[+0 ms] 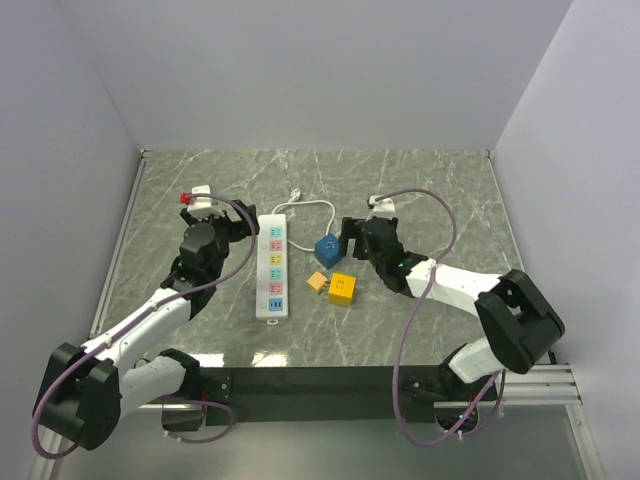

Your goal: Insert the plug

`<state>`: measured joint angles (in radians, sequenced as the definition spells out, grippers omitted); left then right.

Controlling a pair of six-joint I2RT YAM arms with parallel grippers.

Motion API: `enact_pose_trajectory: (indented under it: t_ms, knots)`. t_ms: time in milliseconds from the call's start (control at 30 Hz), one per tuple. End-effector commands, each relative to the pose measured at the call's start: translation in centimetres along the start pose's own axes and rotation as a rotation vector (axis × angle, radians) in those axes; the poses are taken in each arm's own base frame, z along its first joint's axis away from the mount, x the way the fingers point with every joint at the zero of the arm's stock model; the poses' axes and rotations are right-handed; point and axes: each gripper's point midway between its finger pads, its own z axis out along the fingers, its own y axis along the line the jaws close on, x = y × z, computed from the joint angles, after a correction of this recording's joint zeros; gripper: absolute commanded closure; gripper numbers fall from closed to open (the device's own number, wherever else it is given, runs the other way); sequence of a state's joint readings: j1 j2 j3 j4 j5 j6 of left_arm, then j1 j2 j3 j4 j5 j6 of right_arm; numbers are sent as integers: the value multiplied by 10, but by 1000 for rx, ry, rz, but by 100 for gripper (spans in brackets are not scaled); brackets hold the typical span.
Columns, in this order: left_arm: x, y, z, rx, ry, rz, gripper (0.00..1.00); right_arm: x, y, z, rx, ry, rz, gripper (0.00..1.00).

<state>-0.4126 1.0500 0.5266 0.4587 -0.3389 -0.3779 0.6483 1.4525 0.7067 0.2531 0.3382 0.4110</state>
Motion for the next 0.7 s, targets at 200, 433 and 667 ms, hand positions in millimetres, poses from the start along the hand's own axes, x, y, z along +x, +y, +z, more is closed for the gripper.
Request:
enact_pose_trajectory:
  t_ms: [200, 433, 667]
  knots:
    - [-9, -12, -9, 108, -23, -22, 1, 8, 53, -1, -331, -25, -122, 2]
    - [-5, -15, -6, 127, -2, -19, 0, 29, 62, 4, -399, 23, -162, 2]
    - [-6, -17, -7, 137, -3, -19, 1, 37, 61, 17, -366, 42, -187, 2]
